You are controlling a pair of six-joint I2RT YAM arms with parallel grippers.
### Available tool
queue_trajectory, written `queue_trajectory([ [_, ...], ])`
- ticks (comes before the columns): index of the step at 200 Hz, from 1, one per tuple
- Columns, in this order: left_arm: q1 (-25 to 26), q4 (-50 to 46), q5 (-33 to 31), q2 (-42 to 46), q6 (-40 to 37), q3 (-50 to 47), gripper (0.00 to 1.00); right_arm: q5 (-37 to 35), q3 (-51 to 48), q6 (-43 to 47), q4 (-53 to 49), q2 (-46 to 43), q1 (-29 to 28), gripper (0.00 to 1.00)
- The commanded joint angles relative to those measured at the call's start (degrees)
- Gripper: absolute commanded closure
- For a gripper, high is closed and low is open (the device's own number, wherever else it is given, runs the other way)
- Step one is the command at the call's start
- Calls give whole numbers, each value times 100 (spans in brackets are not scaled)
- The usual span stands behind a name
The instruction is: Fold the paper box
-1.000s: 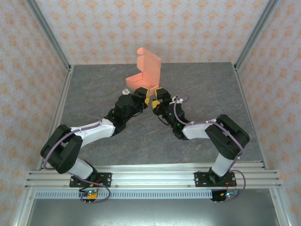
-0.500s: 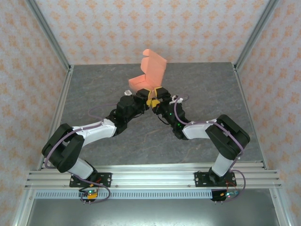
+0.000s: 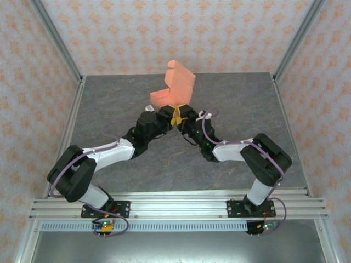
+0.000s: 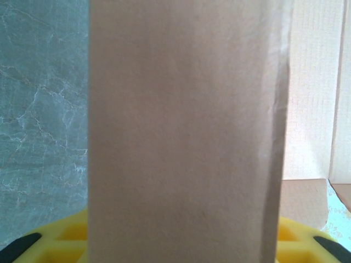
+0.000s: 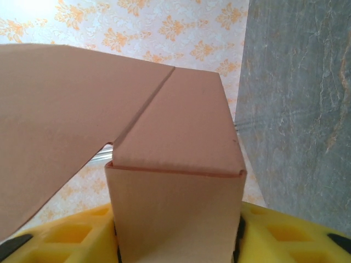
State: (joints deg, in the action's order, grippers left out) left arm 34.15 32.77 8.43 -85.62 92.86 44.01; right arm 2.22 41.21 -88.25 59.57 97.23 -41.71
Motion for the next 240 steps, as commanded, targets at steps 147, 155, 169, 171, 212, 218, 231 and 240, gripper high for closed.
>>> queue_trajectory([
  [147,-1534,-3590,-684,2466,-2912,-791,0,2640,-31,2278,-1255,-207,857,51],
  [155,-1673,-3923,-812,2572,-3185,-778,0,2951,45,2669,-1627,-174,906,51],
  [169,-1786,-4109,-1015,2702,-3602,-862,0,3456,201,3339,-2193,-77,1023,52],
  [171,-1793,-4114,-1042,2714,-3659,-873,0,3523,224,3421,-2261,-61,1031,51],
  [212,-1797,-4148,-974,2211,-4273,-871,0,4395,727,4616,-3382,380,1713,46],
  [218,-1798,-4147,-874,2033,-4328,-825,0,4434,749,4660,-3429,454,1818,44],
  [231,-1798,-4219,-652,1647,-4409,-679,0,4671,739,4645,-3315,630,2061,41],
  [240,-1798,-4230,-427,1407,-4444,-578,0,4874,765,4609,-3295,731,2234,37],
])
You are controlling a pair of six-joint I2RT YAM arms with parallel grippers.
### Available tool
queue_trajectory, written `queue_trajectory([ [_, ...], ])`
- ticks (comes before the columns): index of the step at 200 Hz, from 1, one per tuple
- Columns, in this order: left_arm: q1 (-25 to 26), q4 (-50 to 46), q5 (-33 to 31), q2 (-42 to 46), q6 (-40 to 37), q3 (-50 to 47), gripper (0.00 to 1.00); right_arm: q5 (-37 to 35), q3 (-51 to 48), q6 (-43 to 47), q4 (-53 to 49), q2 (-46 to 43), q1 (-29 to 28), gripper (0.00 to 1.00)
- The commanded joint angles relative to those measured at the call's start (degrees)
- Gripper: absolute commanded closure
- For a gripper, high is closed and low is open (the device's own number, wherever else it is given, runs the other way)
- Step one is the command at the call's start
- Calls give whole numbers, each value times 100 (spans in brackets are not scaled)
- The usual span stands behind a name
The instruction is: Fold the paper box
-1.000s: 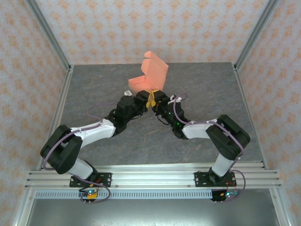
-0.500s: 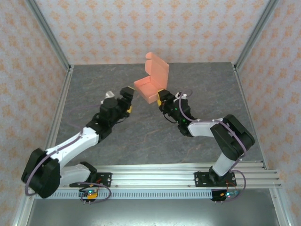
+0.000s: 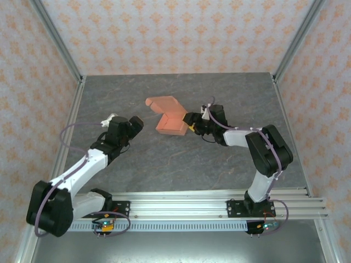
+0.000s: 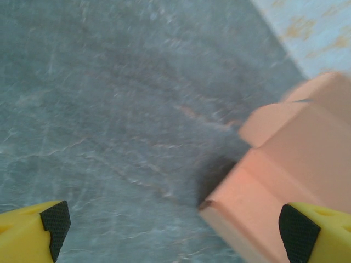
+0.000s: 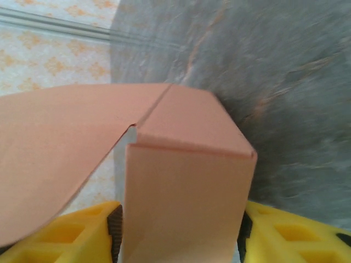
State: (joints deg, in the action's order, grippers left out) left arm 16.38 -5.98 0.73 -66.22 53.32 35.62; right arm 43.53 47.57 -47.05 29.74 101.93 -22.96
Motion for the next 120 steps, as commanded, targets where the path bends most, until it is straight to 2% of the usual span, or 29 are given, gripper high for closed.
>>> queue_trajectory([
  [1,-21,-349,372,-555,-490,270,0,761,129,483,-311,268,374,37],
  [26,11,52,948,-1009,-430,323,1,755,-49,552,-421,184,771,33],
  [68,241,332,1025,-1287,-788,507,1,276,-427,1334,-1474,-609,1177,25],
  [84,443,323,1003,-1425,-1214,722,3,-89,-588,1646,-1867,-962,1180,25],
  [120,919,326,783,-1977,-1971,1234,6,-710,-1190,1760,-1824,-1720,1180,33],
])
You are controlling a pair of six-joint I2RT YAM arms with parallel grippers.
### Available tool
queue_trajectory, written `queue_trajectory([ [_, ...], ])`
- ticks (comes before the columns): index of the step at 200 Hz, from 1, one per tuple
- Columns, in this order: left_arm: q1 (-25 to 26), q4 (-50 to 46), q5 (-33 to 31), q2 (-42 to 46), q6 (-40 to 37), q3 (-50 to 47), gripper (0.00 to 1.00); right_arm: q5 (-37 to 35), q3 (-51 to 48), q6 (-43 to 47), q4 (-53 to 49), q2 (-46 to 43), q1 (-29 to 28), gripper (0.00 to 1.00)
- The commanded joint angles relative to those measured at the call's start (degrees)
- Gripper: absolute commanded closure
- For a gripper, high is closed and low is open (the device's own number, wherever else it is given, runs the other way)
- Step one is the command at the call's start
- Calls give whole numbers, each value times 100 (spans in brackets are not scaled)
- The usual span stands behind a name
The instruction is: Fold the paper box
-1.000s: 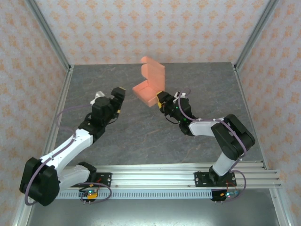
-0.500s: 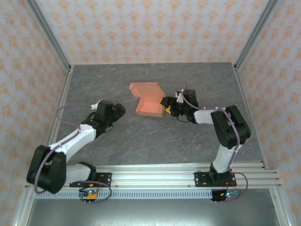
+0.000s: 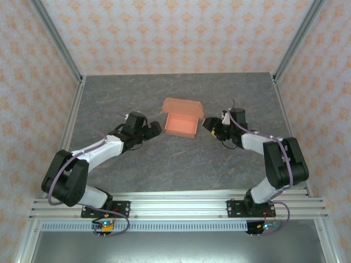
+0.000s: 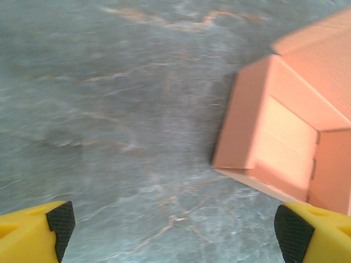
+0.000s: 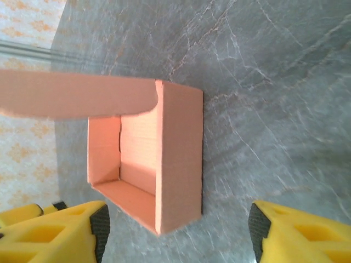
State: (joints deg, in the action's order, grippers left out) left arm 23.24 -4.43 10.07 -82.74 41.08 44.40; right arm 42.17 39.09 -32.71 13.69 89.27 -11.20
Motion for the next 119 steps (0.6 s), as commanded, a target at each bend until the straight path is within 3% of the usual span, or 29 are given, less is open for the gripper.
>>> queue_trajectory([
  [1,242,175,-152,-341,-753,366,6,-590,-359,331,-206,-476,0,33],
  [26,312,160,-251,-818,-835,663,7,-935,-521,397,-205,-890,2,34],
  [45,326,511,41,-1053,-729,706,7,-1045,-488,345,-229,-1043,2,34],
  [72,377,1447,537,-1205,-508,514,9,-813,-824,205,791,-1244,5,32],
  [119,528,2822,1320,-1441,-63,148,12,-1159,-688,317,855,-1259,39,32],
])
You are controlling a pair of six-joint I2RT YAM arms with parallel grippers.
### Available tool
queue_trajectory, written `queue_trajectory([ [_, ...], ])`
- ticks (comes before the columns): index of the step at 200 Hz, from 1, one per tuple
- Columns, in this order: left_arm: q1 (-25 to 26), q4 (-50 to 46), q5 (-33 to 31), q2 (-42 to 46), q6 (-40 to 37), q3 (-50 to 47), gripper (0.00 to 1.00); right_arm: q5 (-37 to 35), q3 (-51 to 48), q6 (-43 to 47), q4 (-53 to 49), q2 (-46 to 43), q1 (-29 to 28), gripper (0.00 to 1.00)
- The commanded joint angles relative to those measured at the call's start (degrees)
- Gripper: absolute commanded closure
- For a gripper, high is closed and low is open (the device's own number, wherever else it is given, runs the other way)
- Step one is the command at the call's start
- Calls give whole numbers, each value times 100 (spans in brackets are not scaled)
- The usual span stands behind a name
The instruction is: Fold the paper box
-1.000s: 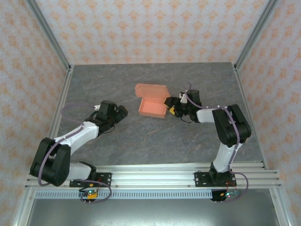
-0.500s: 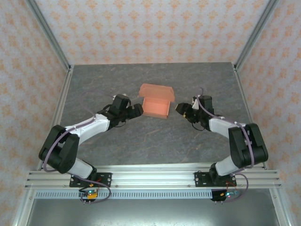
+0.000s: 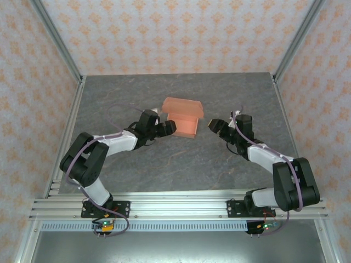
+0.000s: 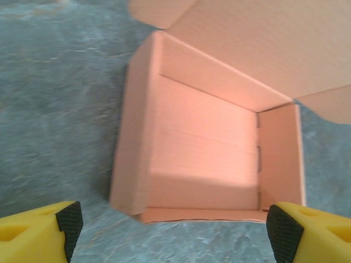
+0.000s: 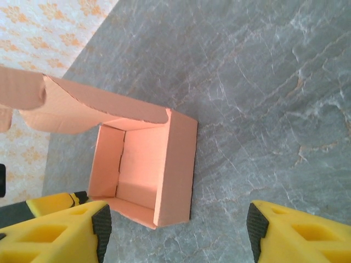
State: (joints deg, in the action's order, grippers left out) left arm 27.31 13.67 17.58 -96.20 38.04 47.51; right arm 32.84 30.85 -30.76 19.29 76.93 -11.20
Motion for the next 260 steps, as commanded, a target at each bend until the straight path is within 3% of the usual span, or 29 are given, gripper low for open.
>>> queue_trajectory([
  [1,132,1031,596,-98,253,-163,12,-230,151,127,291,-22,43,32],
  [34,188,2270,1426,-302,805,-522,12,-392,312,148,409,94,95,31],
  [77,185,1871,1469,282,574,-640,10,-454,687,302,331,272,245,27],
  [89,163,1280,1156,608,341,-585,9,-465,914,508,104,362,259,26],
  [109,109,326,73,1145,86,-510,8,-214,1287,939,-143,568,272,25],
  [142,148,-1180,-653,961,-1530,487,9,228,1523,1840,-133,865,175,29],
  [171,162,-1134,-1251,617,-2316,903,9,206,2076,2450,-811,1219,1,32],
  [201,163,-1278,-1806,144,-2647,1408,12,218,2441,2439,-885,1601,-52,32],
  [242,162,-1371,-1762,-266,-2984,1939,19,78,3081,2677,-1370,2086,-154,34],
  [260,161,-1446,-1617,-379,-3082,2161,25,90,3252,2715,-1484,2192,-180,41],
])
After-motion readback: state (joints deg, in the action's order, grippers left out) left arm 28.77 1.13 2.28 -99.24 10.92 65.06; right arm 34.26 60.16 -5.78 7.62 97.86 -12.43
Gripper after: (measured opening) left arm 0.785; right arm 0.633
